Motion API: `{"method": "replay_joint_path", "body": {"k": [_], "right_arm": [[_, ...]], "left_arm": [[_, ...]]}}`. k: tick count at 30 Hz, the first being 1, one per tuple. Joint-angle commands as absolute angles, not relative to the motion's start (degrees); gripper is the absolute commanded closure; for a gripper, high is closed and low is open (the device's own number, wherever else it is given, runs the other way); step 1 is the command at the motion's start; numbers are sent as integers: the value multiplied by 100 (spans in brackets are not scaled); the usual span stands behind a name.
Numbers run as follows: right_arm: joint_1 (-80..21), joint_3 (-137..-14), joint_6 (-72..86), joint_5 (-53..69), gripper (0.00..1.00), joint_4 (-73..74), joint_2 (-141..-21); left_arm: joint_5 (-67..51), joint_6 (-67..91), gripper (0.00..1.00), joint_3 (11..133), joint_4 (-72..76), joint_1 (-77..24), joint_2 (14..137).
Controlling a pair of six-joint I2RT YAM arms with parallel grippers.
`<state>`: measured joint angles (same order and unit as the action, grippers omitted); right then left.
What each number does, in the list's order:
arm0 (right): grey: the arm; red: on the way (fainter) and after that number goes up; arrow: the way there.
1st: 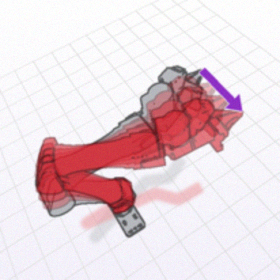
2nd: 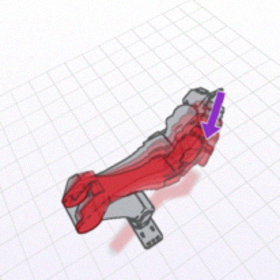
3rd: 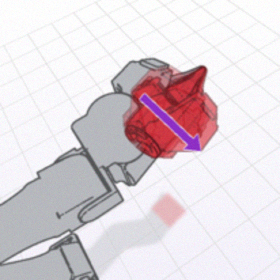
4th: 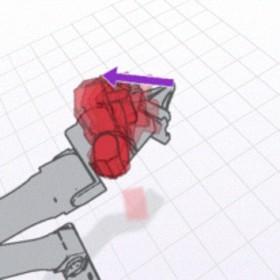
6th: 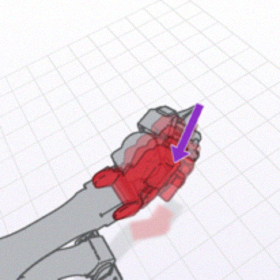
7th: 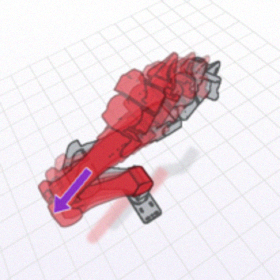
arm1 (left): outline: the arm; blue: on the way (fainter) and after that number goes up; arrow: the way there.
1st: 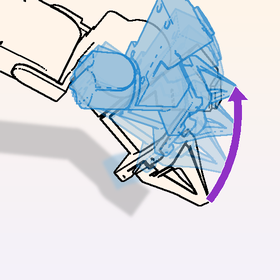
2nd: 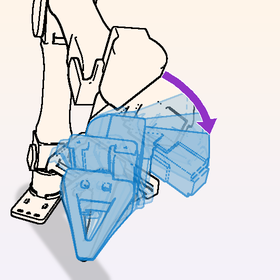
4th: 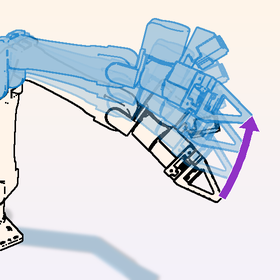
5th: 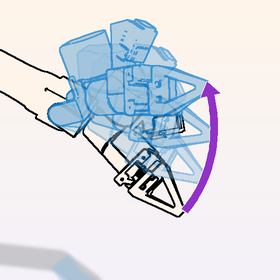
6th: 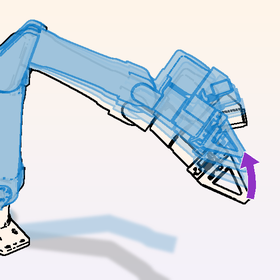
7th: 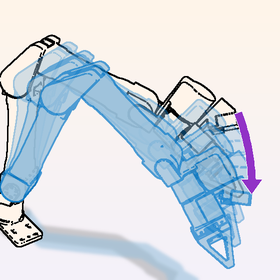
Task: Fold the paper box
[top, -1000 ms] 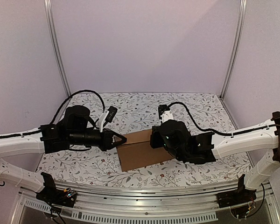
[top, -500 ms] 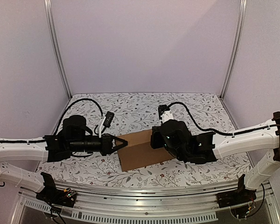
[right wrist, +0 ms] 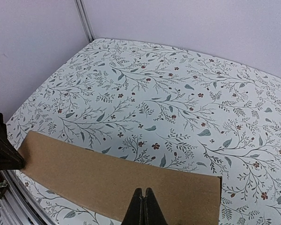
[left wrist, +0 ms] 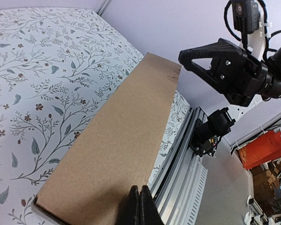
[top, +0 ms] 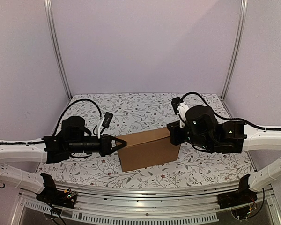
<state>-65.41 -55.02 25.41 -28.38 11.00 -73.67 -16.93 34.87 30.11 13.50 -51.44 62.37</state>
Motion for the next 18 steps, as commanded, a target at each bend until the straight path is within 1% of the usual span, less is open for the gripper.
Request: {"method": "replay_joint_path", "body": {"k": [1, 7, 12, 18], "right_arm": [[-6300, -5302, 2271, -2676, 100, 1748, -6882], [-5680, -5125, 2257, -2203, 100, 1889, -6636], [-5507, -4995, 2355, -1912, 100, 1849, -6727], [-5501, -4157, 2983, -1677, 100, 1536, -6975]], "left_arm": [[-1497, 3369, 100, 2671, 308, -5038, 6408], [-1542, 3367, 100, 2692, 329, -5038, 6491], [-1556, 3379, 100, 2705, 343, -5037, 6554], [-1516, 3366, 100, 2712, 325, -5036, 6579]]}}
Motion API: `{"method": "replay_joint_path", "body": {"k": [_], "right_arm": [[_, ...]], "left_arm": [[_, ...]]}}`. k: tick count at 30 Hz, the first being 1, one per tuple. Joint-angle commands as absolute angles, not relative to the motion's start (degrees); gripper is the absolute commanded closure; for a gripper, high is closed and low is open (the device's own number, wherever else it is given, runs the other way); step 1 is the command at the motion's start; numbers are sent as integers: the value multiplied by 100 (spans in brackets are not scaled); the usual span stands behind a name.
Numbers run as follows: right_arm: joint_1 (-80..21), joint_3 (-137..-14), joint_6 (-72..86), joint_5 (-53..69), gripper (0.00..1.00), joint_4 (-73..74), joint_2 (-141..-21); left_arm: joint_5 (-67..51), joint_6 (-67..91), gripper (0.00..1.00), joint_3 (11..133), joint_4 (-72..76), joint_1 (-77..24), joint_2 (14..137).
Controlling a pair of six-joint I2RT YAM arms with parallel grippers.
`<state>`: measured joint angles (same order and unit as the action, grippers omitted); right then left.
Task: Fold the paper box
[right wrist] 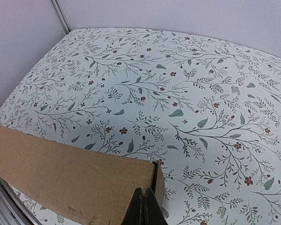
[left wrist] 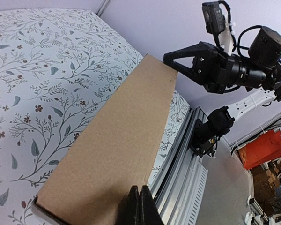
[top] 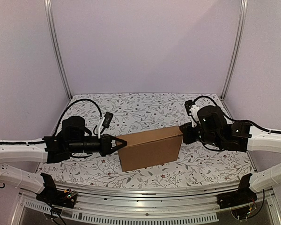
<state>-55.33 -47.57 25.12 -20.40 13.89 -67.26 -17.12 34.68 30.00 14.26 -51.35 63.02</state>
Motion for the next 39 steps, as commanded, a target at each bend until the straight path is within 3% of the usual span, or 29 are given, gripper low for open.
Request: {"method": "replay_joint_path", "body": {"k": [1, 6, 18, 32, 39], "right_arm": [[-5497, -4007, 3070, -1675, 100, 1496, -6958], [-5497, -3747, 3226, -1934, 100, 1602, -6480], [-5495, -4972, 2576, -1602, 100, 2167, -6031], [-5494, -3227, 3499, -1735, 100, 1766, -6158], [-5502, -4260, 2823, -2235, 100, 2381, -5664]], "left_arm": [[-1524, 3366, 100, 2716, 327, -5036, 6582], [-1555, 3333, 100, 2773, 278, -5036, 6652], [-1564, 3347, 100, 2896, 247, -5036, 6768], [-1581, 3363, 100, 2919, 237, -5036, 6899], [-1576, 3360, 100, 2953, 233, -5036, 6935]]}}
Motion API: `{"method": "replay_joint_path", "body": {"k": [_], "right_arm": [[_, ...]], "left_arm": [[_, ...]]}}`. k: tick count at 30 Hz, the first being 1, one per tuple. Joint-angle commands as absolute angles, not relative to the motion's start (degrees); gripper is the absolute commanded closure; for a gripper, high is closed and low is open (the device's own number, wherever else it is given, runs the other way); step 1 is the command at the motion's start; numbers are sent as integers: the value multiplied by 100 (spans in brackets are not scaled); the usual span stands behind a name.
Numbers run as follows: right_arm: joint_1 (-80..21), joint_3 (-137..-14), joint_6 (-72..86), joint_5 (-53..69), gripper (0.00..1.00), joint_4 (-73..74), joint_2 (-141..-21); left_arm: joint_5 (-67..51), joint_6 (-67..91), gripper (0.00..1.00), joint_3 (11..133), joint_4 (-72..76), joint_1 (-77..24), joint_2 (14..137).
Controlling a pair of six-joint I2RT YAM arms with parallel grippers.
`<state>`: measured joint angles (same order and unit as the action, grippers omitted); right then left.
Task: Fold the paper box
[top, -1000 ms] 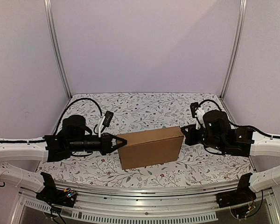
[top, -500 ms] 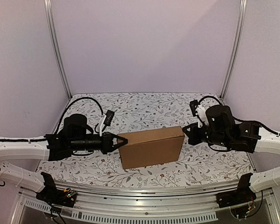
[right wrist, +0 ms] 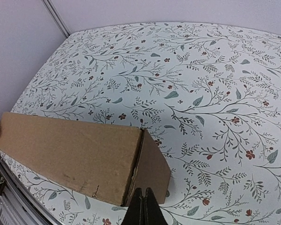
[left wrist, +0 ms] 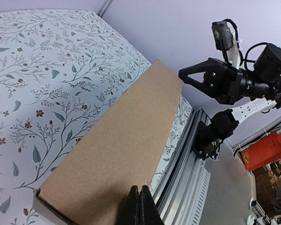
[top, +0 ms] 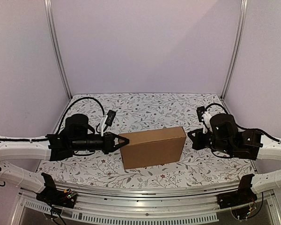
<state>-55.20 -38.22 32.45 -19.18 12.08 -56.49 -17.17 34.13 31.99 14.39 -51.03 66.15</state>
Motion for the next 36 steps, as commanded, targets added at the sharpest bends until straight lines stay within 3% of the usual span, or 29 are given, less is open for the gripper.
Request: {"method": "replay_joint_path", "body": {"k": [1, 7, 22, 36], "right_arm": [[-5500, -4478, 2681, -2231, 100, 2409, -5702], [-5495, -5165, 2244, -1952, 100, 2262, -6039], [-5501, -4356, 2648, -1802, 100, 1786, -6726], [-5920, -5590, 2364, -1007, 100, 1472, -7181]], "left_arm": [[-1574, 3362, 100, 2953, 222, -5036, 6930], [-1527, 3352, 100, 2946, 164, -5034, 6890], [-1525, 3256, 100, 3058, 97, -5036, 7008], [-1472, 3248, 100, 3181, 34, -5036, 7058]]}}
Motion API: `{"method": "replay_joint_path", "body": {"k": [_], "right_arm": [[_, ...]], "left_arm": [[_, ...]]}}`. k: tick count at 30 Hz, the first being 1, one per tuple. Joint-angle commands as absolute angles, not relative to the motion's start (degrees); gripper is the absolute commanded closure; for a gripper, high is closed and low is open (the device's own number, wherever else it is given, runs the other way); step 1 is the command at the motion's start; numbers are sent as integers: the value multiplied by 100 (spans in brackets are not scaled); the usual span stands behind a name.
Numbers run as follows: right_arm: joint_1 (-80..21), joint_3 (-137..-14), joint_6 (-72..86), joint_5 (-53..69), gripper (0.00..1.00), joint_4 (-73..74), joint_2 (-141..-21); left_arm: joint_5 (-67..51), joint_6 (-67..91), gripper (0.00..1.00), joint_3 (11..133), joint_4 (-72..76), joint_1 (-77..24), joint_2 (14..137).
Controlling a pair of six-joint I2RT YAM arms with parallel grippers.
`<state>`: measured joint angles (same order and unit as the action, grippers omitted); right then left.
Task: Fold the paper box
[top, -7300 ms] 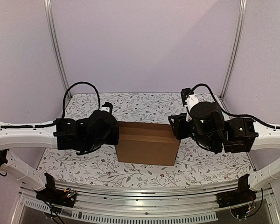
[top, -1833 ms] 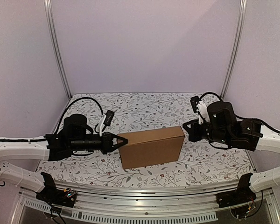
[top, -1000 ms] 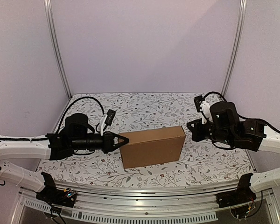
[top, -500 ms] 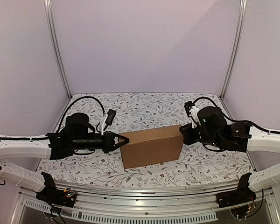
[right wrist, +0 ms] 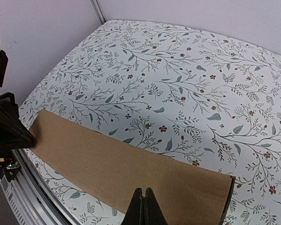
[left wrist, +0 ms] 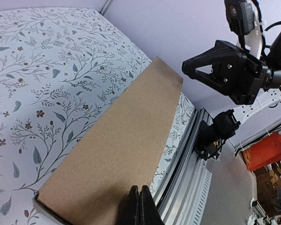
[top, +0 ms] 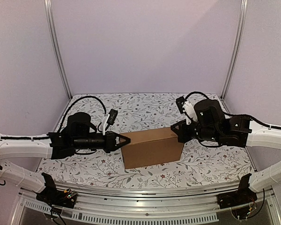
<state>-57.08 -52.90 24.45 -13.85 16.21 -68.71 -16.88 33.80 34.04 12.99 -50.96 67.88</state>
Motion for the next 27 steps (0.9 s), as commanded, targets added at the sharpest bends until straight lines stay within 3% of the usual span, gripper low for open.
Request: {"method": "replay_joint_path", "body": {"k": [1, 7, 18, 22, 24, 27], "right_arm": [[-5968, -5657, 2371, -954, 100, 1408, -7305], [-6178, -5797, 2450, -751, 100, 1103, -7871], [-6180, -4634, 2978, -1063, 100, 1072, -8049], [-6186, -4565, 3023, -1129, 100, 1169, -7895], [-6186, -4585, 3003, -1150, 100, 1199, -7871], [-6185, -4633, 2956, -1184, 100, 1216, -7866]], "left_arm": [[-1468, 3244, 100, 3189, 20, -5036, 7046], [-1433, 3214, 100, 3212, -88, -5036, 6975], [-1382, 3061, 99, 3578, -454, -5028, 6811], [-1356, 2927, 78, 3928, -676, -4989, 6690], [-1286, 2876, 63, 4092, -779, -4961, 6584], [-1261, 2743, 53, 4374, -1002, -4878, 6481]]}}
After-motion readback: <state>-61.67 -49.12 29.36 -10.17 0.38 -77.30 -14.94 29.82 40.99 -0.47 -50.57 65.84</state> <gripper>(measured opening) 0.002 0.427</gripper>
